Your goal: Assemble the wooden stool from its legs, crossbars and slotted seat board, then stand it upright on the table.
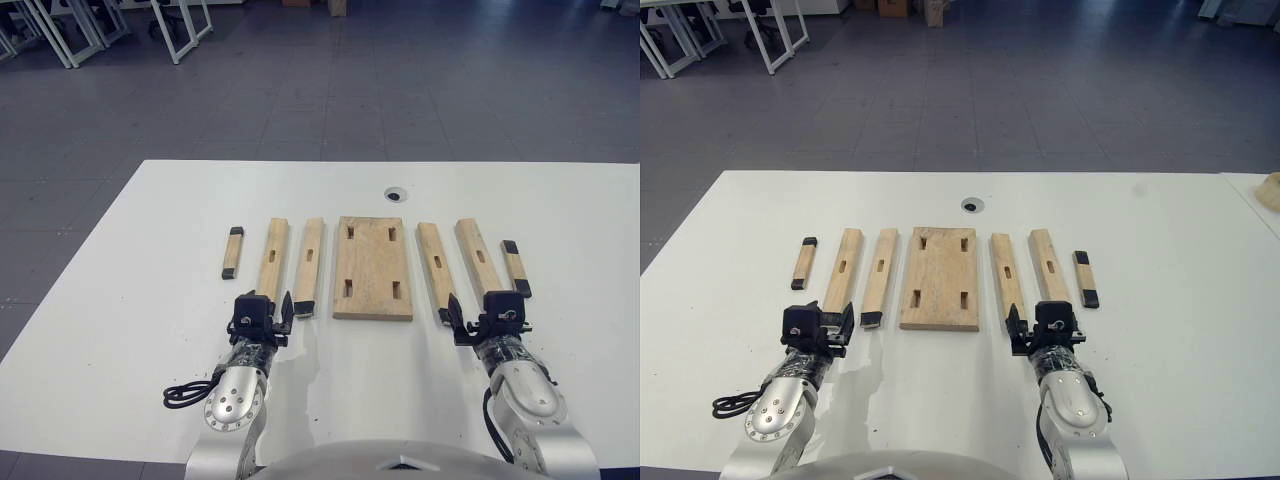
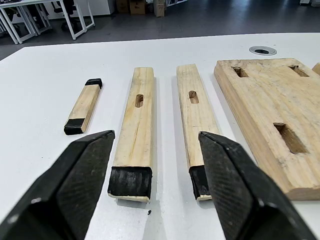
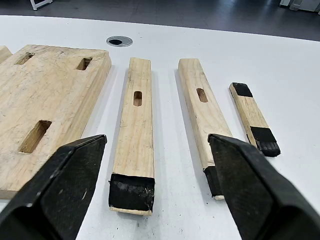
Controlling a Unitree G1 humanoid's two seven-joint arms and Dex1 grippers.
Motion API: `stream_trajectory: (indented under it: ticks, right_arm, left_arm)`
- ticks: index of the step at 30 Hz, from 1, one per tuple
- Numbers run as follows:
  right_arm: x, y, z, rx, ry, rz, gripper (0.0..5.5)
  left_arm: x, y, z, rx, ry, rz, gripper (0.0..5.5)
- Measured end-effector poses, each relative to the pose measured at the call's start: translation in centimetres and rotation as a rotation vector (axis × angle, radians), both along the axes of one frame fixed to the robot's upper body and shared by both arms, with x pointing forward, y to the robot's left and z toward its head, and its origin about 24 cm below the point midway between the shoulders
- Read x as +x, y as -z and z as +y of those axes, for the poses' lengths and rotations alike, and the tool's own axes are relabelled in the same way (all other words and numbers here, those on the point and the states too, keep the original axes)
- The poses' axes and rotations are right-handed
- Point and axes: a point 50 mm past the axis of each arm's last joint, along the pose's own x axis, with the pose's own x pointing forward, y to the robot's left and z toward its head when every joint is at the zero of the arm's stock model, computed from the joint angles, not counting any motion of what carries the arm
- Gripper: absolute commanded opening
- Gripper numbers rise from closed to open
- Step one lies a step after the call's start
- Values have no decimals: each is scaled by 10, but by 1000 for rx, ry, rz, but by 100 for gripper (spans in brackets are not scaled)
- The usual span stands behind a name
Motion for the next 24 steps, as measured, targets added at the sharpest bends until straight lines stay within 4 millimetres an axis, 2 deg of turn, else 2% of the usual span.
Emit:
stream_trajectory:
  ticks: [24]
  right_arm:
    - [3, -1, -3, -10, -3, -7, 374]
  left_arm:
    - [1, -1, -1, -7, -3, -4, 311]
